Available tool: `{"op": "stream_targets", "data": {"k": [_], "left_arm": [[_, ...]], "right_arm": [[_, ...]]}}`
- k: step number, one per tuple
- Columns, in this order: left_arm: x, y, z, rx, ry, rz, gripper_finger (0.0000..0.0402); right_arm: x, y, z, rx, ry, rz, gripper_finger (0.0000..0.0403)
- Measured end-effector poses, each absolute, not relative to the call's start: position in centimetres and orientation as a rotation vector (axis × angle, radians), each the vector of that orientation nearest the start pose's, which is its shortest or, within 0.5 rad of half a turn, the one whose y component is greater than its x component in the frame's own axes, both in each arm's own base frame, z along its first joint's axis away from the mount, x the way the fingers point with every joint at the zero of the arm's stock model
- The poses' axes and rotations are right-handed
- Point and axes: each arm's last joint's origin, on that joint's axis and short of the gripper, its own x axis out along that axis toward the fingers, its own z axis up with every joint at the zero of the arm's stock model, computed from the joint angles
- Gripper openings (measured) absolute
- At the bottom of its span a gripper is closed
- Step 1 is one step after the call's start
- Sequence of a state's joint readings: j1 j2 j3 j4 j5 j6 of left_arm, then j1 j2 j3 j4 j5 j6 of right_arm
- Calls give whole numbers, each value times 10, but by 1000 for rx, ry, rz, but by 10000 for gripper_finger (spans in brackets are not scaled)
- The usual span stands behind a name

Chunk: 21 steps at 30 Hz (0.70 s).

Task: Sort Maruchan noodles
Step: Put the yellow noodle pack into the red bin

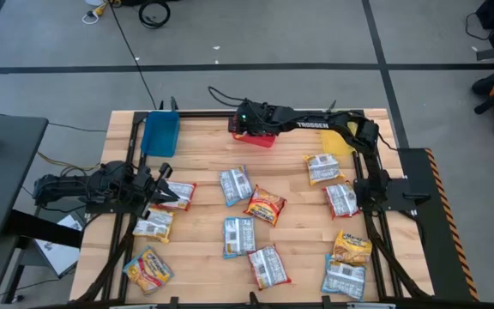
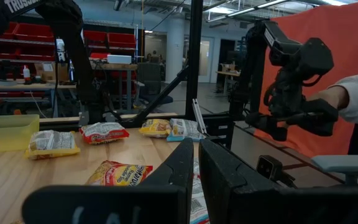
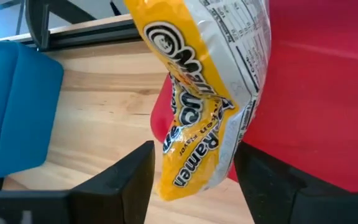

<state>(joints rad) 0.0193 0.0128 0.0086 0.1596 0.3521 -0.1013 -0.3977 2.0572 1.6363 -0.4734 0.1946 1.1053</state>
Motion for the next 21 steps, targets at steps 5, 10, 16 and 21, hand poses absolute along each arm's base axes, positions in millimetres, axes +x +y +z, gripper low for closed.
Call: {"op": "stream_targets", "data": {"k": [5, 10, 16, 21], "left_arm": [[95, -8, 181, -71, -136, -339, 32], [95, -8, 180, -72, -135, -340, 32], [95, -8, 181, -71, -139, -339, 32], [95, -8, 180, -72, -136, -339, 32]], "right_arm": [[416, -176, 200, 1087, 568, -1012, 195], [423, -178, 184, 1084, 547, -1020, 190], [428, -180, 181, 1080, 496, -1008, 172], [429, -184, 183, 1089, 462, -993, 97]]}}
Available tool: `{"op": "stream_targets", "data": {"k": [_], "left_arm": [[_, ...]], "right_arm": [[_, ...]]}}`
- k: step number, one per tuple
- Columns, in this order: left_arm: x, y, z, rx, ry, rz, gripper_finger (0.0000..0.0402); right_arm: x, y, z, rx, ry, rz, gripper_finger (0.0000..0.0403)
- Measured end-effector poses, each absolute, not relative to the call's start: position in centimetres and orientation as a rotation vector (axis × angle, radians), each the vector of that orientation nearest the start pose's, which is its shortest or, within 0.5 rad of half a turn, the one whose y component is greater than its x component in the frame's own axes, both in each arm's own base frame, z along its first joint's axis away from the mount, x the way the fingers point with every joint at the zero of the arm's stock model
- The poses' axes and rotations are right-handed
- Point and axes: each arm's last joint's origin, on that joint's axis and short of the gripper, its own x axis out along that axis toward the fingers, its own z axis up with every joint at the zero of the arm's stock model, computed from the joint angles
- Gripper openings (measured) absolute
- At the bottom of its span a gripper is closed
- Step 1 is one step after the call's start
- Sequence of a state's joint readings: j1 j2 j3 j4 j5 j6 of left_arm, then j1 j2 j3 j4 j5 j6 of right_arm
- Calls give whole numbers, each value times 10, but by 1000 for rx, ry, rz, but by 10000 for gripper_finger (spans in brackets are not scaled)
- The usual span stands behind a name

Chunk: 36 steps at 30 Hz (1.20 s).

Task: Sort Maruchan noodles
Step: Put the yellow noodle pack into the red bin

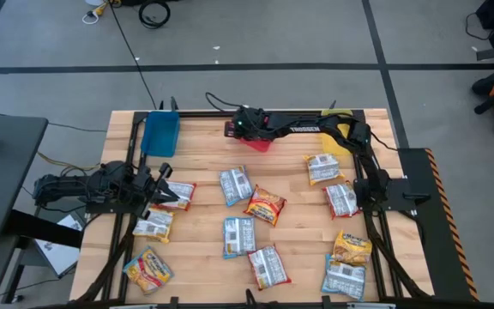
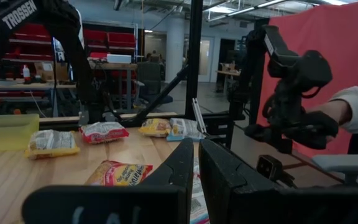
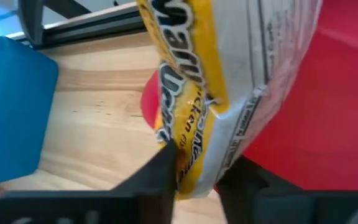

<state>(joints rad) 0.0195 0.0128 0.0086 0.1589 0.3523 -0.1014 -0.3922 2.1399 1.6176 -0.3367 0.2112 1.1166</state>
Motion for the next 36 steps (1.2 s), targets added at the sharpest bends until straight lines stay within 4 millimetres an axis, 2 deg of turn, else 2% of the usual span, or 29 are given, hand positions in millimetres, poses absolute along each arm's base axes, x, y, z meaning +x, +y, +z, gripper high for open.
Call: {"op": "stream_targets", "data": {"k": [3, 5, 11, 17, 21, 28, 36], "left_arm": [[95, -8, 180, -71, -136, -340, 32], [95, -8, 181, -71, -136, -339, 32], [95, -8, 181, -71, -136, -340, 32], [95, -8, 181, -71, -136, -339, 32], [95, -8, 181, -71, -136, -339, 32], [95, -8, 181, -72, -136, -339, 32], [95, -8, 181, -71, -137, -339, 32]], "right_arm": [[430, -187, 184, 1115, 441, -970, 36], [430, -188, 187, 1139, 433, -952, 12], [424, -197, 202, 1306, 397, -874, 23], [430, -206, 216, 1436, 247, -740, 6], [429, -204, 214, 1516, 250, -774, 8], [434, -194, 215, 1557, 301, -694, 5], [434, -196, 220, 1520, 310, -622, 4]]}}
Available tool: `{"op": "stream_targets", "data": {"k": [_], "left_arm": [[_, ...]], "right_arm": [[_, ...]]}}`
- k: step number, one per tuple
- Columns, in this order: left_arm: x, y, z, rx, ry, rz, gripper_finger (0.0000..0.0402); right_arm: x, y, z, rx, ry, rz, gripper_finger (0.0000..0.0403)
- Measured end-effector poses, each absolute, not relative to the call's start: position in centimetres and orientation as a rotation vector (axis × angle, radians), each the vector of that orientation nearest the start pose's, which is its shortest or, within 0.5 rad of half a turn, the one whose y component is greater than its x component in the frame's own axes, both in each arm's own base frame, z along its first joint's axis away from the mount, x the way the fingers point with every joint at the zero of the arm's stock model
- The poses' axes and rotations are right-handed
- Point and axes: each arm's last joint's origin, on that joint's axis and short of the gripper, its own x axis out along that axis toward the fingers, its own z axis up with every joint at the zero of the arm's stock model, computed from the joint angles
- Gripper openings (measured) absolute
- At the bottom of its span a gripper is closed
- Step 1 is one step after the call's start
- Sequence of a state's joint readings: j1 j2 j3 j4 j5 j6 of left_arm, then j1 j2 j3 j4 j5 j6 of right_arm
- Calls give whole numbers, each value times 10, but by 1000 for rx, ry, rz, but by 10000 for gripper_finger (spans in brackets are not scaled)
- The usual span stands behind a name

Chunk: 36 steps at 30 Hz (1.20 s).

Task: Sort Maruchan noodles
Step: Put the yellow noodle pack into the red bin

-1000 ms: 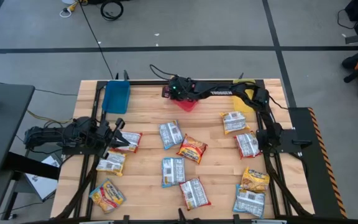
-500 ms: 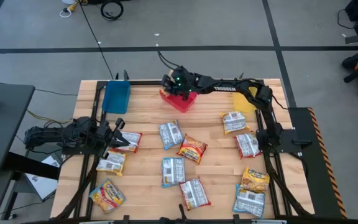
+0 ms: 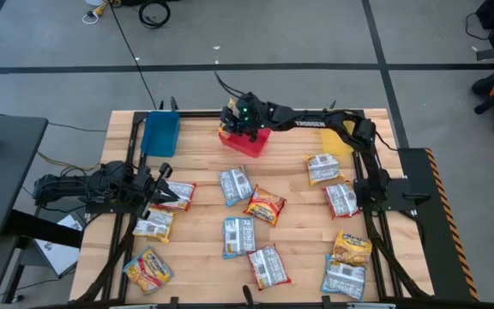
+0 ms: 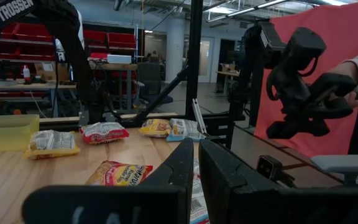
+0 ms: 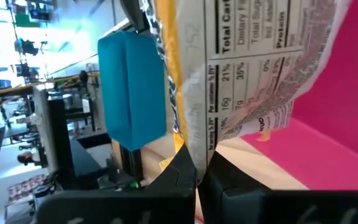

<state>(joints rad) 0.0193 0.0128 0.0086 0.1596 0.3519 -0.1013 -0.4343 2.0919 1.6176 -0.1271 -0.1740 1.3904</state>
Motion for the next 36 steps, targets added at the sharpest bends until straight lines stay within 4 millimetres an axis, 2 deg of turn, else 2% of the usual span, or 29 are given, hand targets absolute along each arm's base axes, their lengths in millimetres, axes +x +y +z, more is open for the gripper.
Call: {"op": "stream_targets", "data": {"k": [3, 7, 11, 14, 17, 23, 30, 36], "left_arm": [[95, -8, 181, -71, -137, -339, 32], [95, -8, 181, -71, -137, -339, 32], [95, -8, 181, -71, -136, -340, 32], [95, -8, 181, -71, -137, -339, 32], [95, -8, 181, -71, -136, -340, 32], [95, -8, 181, -71, -136, -339, 32], [95, -8, 181, -71, -137, -339, 32], [95, -8, 181, -71, -136, -340, 32]], "right_arm": [[430, -196, 229, 1505, 318, -599, 4], [416, -191, 259, 1460, 317, -574, 4], [397, -172, 281, 1402, 442, -602, 3], [385, -153, 289, 1360, 573, -613, 3], [378, -143, 287, 1358, 676, -648, 3], [378, -140, 286, 1388, 708, -605, 3], [367, -156, 267, 1441, 728, -667, 3], [359, -173, 251, 1403, 685, -737, 3]]}}
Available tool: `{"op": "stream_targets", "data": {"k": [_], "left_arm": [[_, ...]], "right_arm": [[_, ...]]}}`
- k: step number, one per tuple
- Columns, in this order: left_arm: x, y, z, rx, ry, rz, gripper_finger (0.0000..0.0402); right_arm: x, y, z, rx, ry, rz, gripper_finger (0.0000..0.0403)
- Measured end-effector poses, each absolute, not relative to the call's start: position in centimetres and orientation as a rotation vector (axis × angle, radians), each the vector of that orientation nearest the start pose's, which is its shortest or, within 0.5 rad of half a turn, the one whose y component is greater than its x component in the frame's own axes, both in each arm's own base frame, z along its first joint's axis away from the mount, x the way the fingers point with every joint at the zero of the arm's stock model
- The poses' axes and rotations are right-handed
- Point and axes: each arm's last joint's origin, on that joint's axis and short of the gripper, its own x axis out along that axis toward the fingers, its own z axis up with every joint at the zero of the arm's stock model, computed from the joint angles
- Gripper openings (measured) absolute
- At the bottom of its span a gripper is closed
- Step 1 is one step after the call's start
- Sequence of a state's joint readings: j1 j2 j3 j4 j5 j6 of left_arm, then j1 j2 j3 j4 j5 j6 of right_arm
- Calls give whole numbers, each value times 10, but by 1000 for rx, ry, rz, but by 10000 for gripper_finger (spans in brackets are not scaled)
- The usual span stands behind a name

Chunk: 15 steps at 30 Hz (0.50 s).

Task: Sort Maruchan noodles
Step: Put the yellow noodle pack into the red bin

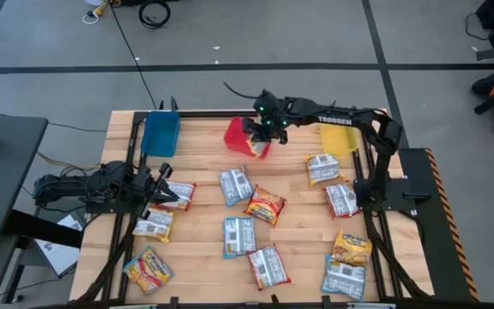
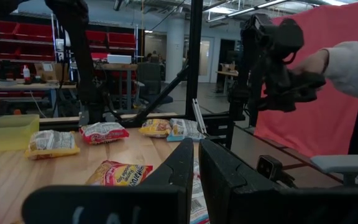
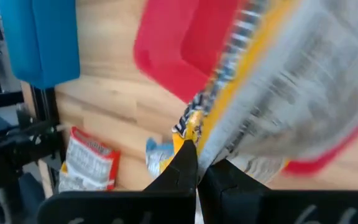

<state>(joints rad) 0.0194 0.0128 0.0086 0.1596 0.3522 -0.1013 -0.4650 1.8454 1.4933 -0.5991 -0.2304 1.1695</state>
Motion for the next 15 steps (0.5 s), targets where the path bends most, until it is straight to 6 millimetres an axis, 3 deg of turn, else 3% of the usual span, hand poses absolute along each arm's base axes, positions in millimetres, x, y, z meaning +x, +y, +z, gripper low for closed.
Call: {"op": "stream_targets", "data": {"k": [8, 15], "left_arm": [[95, -8, 181, -72, -136, -339, 32], [95, -8, 181, -72, -136, -340, 32]], "right_arm": [[359, -183, 258, 1350, 609, -676, 3], [353, -184, 253, 1311, 618, -843, 3]]}}
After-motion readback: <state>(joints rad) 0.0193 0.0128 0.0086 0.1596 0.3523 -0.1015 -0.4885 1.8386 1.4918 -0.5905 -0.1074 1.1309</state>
